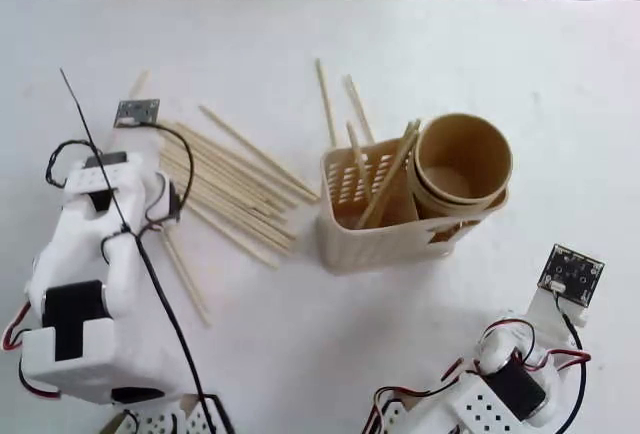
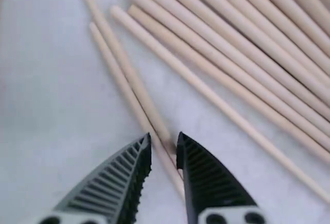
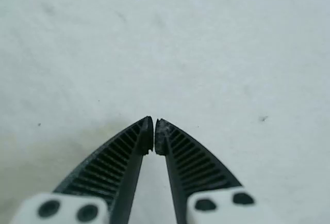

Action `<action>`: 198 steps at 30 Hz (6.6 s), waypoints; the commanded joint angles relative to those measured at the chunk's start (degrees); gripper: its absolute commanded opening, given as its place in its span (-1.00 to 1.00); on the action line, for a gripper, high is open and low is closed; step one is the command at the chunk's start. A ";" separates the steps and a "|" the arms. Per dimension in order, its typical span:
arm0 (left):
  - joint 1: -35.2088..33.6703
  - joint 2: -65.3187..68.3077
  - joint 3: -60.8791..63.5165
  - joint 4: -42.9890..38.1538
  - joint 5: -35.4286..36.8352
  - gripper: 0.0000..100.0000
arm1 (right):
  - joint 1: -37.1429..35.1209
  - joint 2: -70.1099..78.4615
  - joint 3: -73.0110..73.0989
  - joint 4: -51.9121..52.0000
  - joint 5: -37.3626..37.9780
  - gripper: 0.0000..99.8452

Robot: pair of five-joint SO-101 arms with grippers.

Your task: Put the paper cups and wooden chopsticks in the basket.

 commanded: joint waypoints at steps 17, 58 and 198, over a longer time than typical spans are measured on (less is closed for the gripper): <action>3.47 -0.22 2.29 5.36 0.62 -0.81 | 0.48 -0.48 0.53 -0.57 -0.18 -0.96; -4.26 -0.13 -16.79 8.26 -8.79 -0.95 | 0.48 -0.48 0.53 -0.57 -0.18 -0.96; 51.03 -52.44 -28.04 4.66 -2.64 -0.96 | 0.48 -0.48 0.53 -0.57 -0.18 -0.96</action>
